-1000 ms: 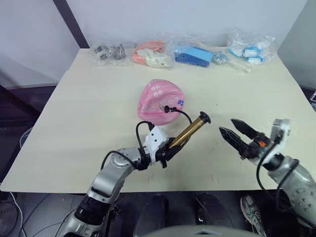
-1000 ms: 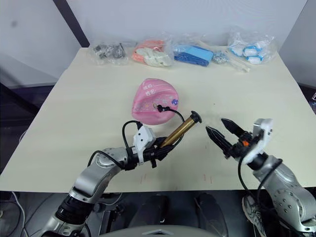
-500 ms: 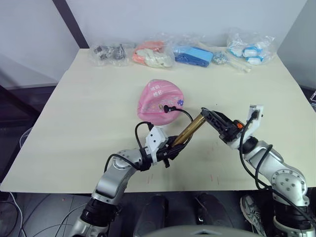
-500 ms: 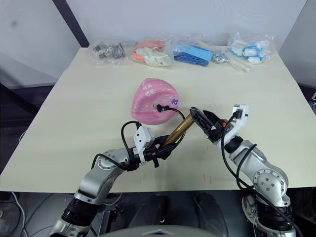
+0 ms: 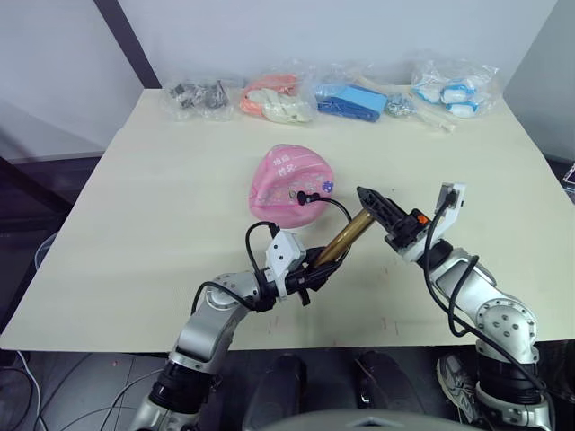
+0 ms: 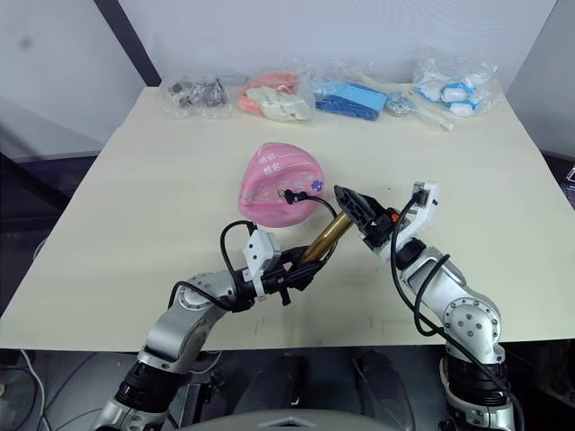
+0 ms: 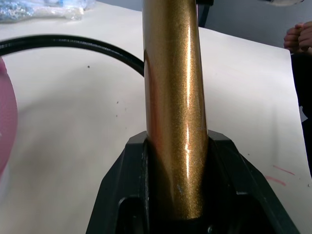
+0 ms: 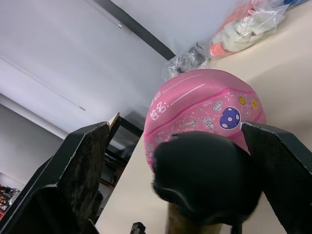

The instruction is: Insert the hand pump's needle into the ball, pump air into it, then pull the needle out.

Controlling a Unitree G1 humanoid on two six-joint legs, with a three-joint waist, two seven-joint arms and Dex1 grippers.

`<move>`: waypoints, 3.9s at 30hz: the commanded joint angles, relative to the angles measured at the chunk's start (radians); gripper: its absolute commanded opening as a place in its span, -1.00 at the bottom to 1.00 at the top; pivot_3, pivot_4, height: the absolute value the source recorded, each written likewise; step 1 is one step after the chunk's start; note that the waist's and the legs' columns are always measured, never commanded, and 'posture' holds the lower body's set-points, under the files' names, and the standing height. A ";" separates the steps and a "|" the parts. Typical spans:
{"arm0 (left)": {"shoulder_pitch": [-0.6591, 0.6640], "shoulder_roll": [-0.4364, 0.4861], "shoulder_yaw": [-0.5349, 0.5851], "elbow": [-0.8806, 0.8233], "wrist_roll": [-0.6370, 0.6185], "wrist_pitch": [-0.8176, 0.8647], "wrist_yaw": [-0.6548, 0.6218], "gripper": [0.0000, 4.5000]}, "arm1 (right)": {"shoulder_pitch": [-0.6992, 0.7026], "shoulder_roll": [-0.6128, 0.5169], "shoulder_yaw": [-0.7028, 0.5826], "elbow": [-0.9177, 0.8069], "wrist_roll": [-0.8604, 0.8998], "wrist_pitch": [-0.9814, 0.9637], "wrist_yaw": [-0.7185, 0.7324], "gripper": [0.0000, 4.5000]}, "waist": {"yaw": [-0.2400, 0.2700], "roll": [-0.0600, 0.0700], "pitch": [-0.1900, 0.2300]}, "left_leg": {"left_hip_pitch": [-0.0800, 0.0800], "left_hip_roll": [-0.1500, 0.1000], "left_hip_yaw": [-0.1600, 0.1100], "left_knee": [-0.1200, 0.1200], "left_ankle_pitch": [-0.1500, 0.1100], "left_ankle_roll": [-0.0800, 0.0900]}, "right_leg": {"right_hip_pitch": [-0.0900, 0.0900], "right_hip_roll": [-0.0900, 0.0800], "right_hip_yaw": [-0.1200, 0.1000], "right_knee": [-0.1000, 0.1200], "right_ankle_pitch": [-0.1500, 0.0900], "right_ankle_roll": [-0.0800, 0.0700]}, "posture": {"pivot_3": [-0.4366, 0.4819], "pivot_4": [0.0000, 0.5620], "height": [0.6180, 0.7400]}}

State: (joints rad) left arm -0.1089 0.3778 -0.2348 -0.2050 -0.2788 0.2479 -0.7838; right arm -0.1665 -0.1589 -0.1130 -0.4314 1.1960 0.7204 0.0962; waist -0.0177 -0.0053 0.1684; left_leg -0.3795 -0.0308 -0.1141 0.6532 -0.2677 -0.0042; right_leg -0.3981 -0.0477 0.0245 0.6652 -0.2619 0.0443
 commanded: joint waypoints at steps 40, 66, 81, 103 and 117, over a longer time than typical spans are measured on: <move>0.004 0.018 0.028 -0.023 -0.031 -0.020 -0.026 0.23 | -0.055 -0.022 0.039 -0.070 -0.053 -0.029 0.101 -0.14 | -0.002 0.000 0.000 | 0.000 0.000 0.000 0.000 0.000 0.000 | -0.001 0.000 0.000 0.000 0.000 0.000 | -0.05 -0.47 1.00; -0.109 0.143 0.021 0.123 -0.098 0.018 -0.327 0.99 | -0.154 -0.319 0.214 -0.081 -0.600 -0.352 0.634 -0.14 | 0.000 0.000 0.000 | 0.000 0.000 0.000 0.000 0.000 0.000 | -0.001 0.000 -0.001 -0.001 0.000 0.000 | -0.05 -0.47 1.00; -0.341 0.018 -0.085 0.477 0.003 -0.117 -0.494 0.99 | -0.215 -0.338 0.173 -0.089 -0.458 -0.196 0.660 -0.14 | 0.001 0.000 0.000 | -0.001 0.000 -0.001 0.000 0.000 0.000 | -0.001 0.000 -0.001 -0.001 0.000 0.000 | -0.05 -0.47 1.00; -0.359 -0.015 -0.070 0.558 0.043 -0.208 -0.533 0.62 | -0.219 -0.334 0.156 -0.095 -0.439 -0.164 0.656 -0.14 | 0.000 0.000 0.000 | -0.002 0.000 -0.002 0.001 0.000 0.000 | -0.002 0.000 -0.002 0.000 0.000 0.000 | -0.05 -0.47 1.00; -0.354 -0.028 -0.077 0.571 0.056 -0.232 -0.537 -0.51 | -0.231 -0.330 0.146 -0.108 -0.422 -0.143 0.634 -0.14 | 0.000 0.000 0.000 | -0.002 0.000 -0.002 0.001 0.000 0.000 | -0.002 0.000 -0.002 0.000 0.000 0.000 | -0.05 -0.47 1.00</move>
State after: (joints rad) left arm -0.4660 0.3546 -0.3221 0.3665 -0.2216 0.0319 -1.3228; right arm -0.3729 -0.4888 0.0685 -0.4901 0.7500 0.5865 0.7315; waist -0.0175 -0.0057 0.1687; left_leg -0.3815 -0.0313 -0.1156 0.6542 -0.2676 -0.0043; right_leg -0.3996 -0.0477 0.0225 0.6652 -0.2618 0.0441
